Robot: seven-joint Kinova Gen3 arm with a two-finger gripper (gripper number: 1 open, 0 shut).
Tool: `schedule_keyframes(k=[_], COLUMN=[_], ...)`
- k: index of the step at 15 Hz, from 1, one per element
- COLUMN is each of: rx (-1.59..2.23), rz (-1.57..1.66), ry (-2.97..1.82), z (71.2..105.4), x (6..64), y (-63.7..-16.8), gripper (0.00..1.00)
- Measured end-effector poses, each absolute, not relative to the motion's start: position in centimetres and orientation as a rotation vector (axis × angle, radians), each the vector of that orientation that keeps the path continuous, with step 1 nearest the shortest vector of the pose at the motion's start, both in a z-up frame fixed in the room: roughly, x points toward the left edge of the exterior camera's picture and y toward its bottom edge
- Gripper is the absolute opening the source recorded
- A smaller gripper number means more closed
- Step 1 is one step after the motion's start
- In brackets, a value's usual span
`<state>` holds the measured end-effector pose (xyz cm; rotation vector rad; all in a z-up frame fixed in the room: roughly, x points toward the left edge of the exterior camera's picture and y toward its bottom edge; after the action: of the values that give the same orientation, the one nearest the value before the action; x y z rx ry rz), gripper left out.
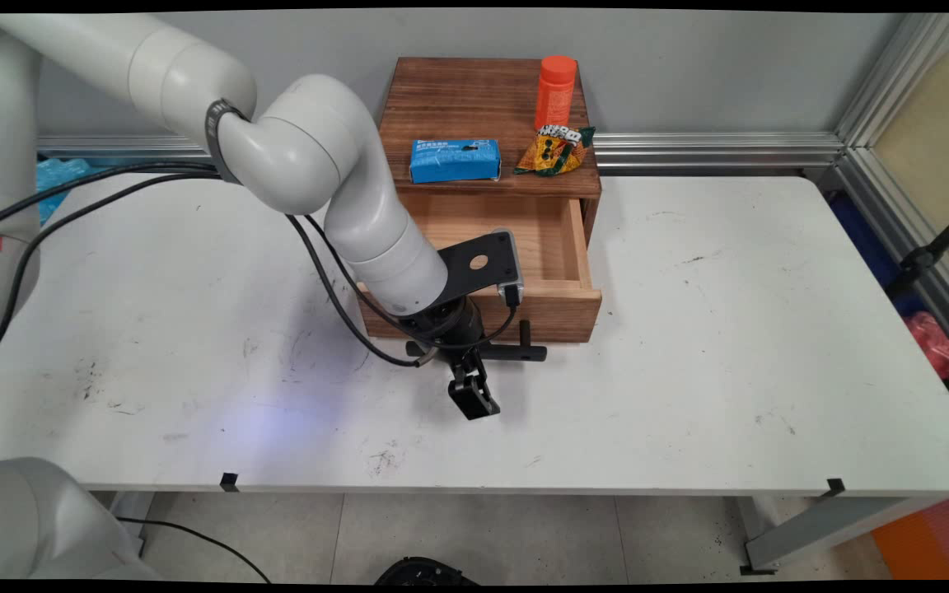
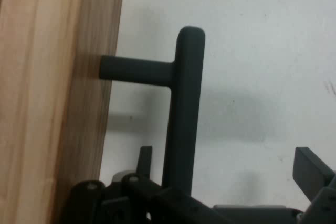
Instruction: Open the drawer
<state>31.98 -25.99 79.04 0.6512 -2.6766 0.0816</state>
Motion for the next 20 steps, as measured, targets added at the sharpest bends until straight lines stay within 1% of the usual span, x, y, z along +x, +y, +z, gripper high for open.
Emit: schedule_keyframes(k=[8,20], rx=[0.608,0.590], rz=[0.143,0.156], ry=[-2.691,-2.701], z=[79.9,80.3], x=[31.1,30.2], y=[-26.7,-26.3], gripper=[1.00,1.00])
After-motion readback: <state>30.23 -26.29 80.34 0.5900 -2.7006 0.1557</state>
